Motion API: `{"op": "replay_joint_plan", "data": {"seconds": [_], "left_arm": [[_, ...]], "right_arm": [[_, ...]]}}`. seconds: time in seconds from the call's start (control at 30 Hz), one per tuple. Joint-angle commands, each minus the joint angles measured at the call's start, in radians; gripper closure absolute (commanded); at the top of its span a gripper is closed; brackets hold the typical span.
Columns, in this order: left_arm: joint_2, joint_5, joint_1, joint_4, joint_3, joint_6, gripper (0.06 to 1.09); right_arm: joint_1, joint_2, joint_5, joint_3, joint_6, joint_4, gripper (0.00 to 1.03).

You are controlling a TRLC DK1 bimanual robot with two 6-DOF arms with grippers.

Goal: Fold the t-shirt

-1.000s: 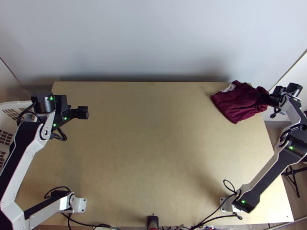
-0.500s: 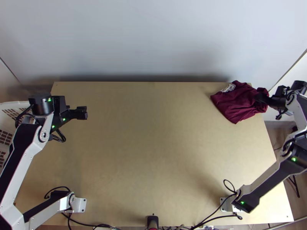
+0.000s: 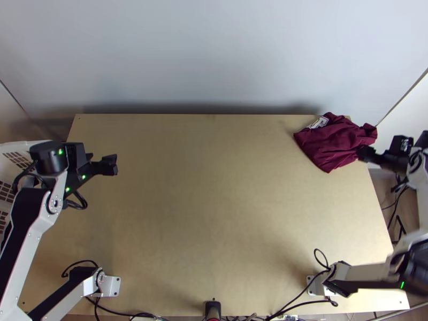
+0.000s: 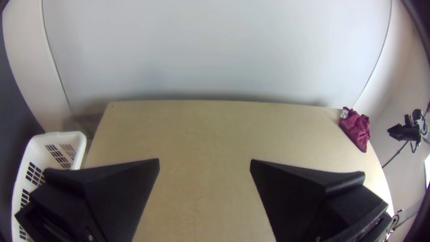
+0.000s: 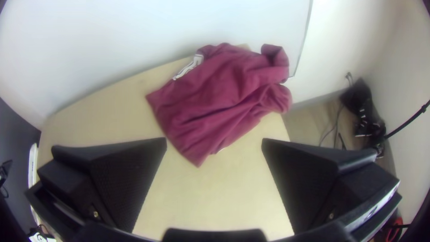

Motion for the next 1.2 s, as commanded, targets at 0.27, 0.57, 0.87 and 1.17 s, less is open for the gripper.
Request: {"op": "replay_joint_plan", "data": {"seconds": [0.27,0.57,0.87,1.17], "left_arm": [[-0.242,0.005,-0.002,0.004,-0.183,0.017,0.1],[-0.376,0.004,-0.009,0.159,-0.431,0.028,0.1],[-0.454,-0.013,-0.019,0.424,-0.569,0.028,0.1],[-0.567,-0.045,-0.022,0.62,-0.674,0.039,0.11]], "right_arm": [[0.177,-0.738,0.001,-0.402,0.11,0.045,0.05],[0.269,-0.968,0.024,-0.577,0.22,0.181,0.05],[0.469,-1.108,0.244,-0.725,0.252,0.397,0.07],[0.552,-1.286,0.363,-0.856,0.196,0.548,0.07]]}}
